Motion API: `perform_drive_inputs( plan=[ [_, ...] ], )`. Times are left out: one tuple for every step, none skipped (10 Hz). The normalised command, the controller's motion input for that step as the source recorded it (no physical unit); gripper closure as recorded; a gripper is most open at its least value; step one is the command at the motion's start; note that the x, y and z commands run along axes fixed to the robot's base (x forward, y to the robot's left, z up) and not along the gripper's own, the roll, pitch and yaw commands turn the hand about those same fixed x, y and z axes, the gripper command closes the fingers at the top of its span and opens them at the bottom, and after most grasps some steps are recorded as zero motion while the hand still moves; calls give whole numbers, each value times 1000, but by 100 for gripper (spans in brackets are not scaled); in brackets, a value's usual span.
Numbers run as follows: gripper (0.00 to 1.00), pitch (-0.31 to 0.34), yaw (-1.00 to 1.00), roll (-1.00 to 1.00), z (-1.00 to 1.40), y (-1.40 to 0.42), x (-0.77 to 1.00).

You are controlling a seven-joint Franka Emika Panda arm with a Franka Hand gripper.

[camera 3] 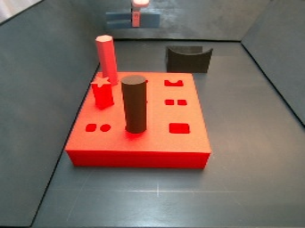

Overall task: Pick up the double-square object. Move up. Rotate the double-square object. Place the double-square object on the fixture. Regrasp the double-square object. Move to above the board. Insert the double-square object.
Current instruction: Rotate the double-square object.

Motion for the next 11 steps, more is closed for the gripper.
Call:
perform_drive_inputs(
  plan=[
    [100, -2, -1000, -5, -21, 16, 19],
    [100, -2, -1000, -5, -21, 16, 19],
    [100, -2, -1000, -5, -21, 16, 18],
    [100, -2, -1000, -5, -21, 16, 18],
    [100, -2, -1000, -6, -21, 16, 18],
    [100, -2, -1000, -6, -21, 16, 18],
    [100, -2, -1000, -6, -21, 16, 17],
    [100, -2, -1000, -7, -21, 17, 17],
    [100, -3, -1000, -7, -21, 16, 17],
    [100, -3, -1000, -8, -21, 17, 17],
    [100, -3, -1000, -8, -21, 17, 17]
  ],
)
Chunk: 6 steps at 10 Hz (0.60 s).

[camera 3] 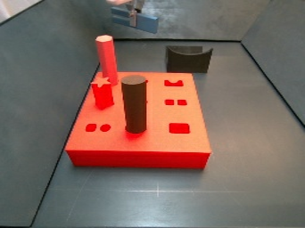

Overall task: Pick up the double-square object. Move up. Rotate the double-square object. Place the double-square object on the fixture. Regrasp the double-square object. Move to above the board. Insert the double-square object.
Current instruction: Rotate the double-square object.

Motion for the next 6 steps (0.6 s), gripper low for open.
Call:
perform_drive_inputs(
  plan=[
    [100, -3, -1000, -9, -21, 17, 16],
    [100, -3, -1000, -9, -21, 17, 16],
    [100, -3, -1000, -11, -21, 18, 16],
    [100, -4, -1000, -12, -21, 18, 16],
    [100, -4, -1000, -13, -21, 18, 15],
    [100, -4, -1000, -13, -21, 18, 15]
  ],
)
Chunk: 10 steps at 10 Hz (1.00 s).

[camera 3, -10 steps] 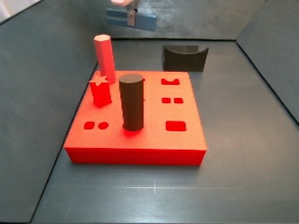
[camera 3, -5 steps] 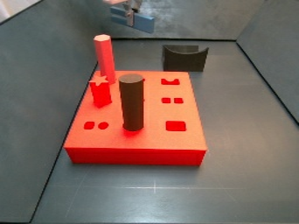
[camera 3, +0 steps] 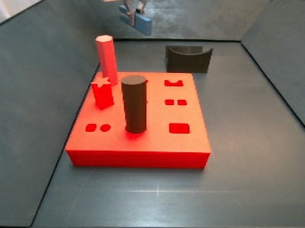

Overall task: Pick up the double-square object. Move up. Rotate the double-square object. Place the double-square object on the fixture. Regrasp the double-square object. Move to above the board. Insert the double-square object.
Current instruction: Rotate the double-square object.

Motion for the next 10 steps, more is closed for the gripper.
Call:
perform_drive_inputs(
  plan=[
    [100, -5, -1000, -16, -21, 18, 15],
    [100, -5, -1000, -17, -22, 18, 15],
    [100, -6, -1000, -20, -22, 18, 15],
    [100, -7, -1000, -24, -22, 18, 15],
    [100, -8, -1000, -29, -22, 19, 15],
    [100, -10, -1000, -36, -22, 19, 15],
    [100, -11, -787, -38, -22, 19, 15],
    [100, -11, -549, -38, -22, 19, 15],
    [100, -11, -364, -38, -22, 19, 15],
    [100, -11, -210, -38, -22, 19, 15]
  ],
)
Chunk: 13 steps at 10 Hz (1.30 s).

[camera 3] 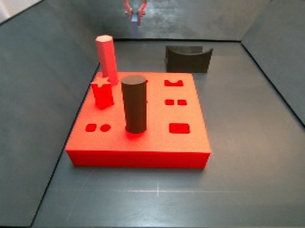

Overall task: Pick up the double-square object. Move up. Rotate the double-square object. Place the double-square object on the fixture. Regrasp the double-square object. Move to above the board. Insert the double-square object.
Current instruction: Rotate the double-square object.

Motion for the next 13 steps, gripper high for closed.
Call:
perform_drive_inputs(
  plan=[
    [100, 0, 0, 0, -1000, 0, 0],
    [100, -9, 29, 1, -1000, 1, 6],
    [100, -24, 31, -9, -1000, -2, 13],
    [100, -29, 28, -21, -1000, -3, 15],
    [100, -33, 23, -33, -1000, -2, 19],
    [100, -34, 19, -46, -1000, 0, 25],
    [100, -33, 17, -57, -996, 0, 34],
    [100, -27, 16, -72, -792, 2, 41],
    [100, -24, 16, -83, -651, 4, 47],
    [100, -24, 18, -98, -474, 7, 50],
    [100, -28, 19, -108, -349, 8, 47],
    [100, -32, 19, -115, -267, 8, 43],
    [0, 0, 0, 0, 0, 0, 0]
  ],
)
